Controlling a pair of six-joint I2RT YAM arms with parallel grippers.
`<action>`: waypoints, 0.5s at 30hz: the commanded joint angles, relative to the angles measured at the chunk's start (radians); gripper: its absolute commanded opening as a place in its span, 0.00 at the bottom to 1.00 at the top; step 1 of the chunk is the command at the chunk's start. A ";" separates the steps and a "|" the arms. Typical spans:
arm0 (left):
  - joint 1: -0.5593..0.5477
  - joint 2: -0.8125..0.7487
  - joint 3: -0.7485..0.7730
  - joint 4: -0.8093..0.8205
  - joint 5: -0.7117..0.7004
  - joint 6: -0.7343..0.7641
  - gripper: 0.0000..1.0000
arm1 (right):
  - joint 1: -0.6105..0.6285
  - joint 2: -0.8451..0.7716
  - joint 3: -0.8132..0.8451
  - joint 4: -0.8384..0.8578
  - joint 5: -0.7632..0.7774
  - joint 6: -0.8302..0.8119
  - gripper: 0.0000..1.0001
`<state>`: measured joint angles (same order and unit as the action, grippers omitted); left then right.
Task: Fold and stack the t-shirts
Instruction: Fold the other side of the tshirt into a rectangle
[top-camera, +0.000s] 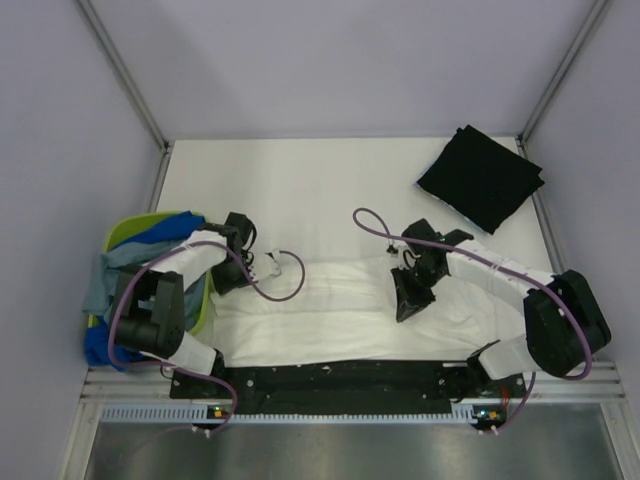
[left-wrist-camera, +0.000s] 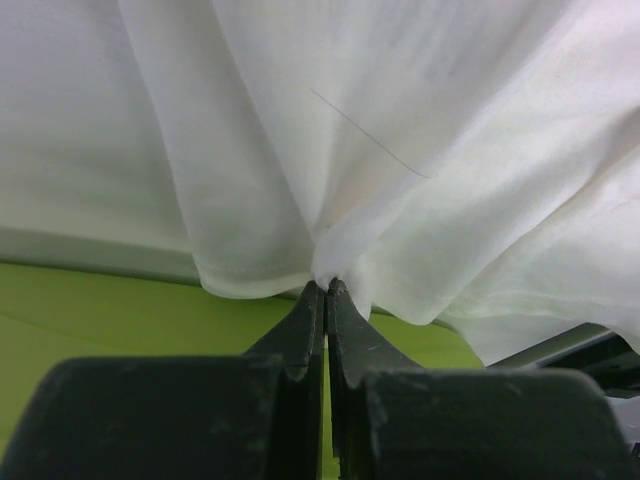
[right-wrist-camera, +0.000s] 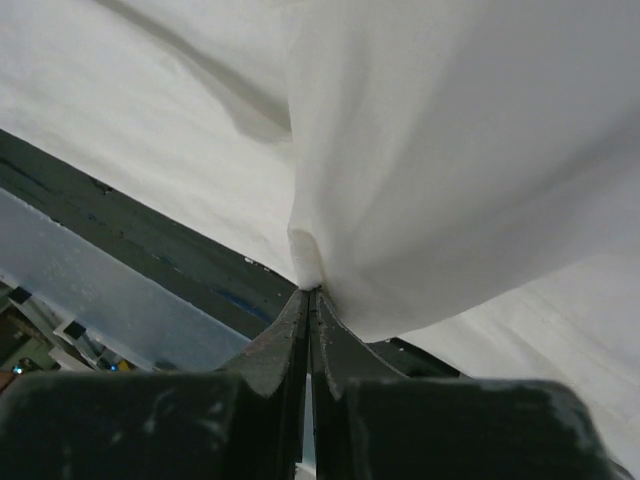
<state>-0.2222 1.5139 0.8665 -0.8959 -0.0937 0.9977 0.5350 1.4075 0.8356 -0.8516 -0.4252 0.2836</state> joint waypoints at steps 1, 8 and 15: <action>0.006 -0.031 0.032 -0.084 0.058 0.025 0.00 | 0.016 0.002 0.002 -0.033 -0.032 -0.009 0.00; 0.006 -0.046 -0.012 -0.164 0.064 0.074 0.15 | 0.017 0.067 0.014 -0.017 -0.032 -0.021 0.06; 0.009 -0.087 0.161 -0.331 0.219 0.101 0.58 | -0.033 -0.068 0.150 -0.014 -0.029 -0.067 0.42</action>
<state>-0.2199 1.4933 0.8925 -1.0954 -0.0063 1.0607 0.5343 1.4605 0.8551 -0.8719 -0.4866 0.2462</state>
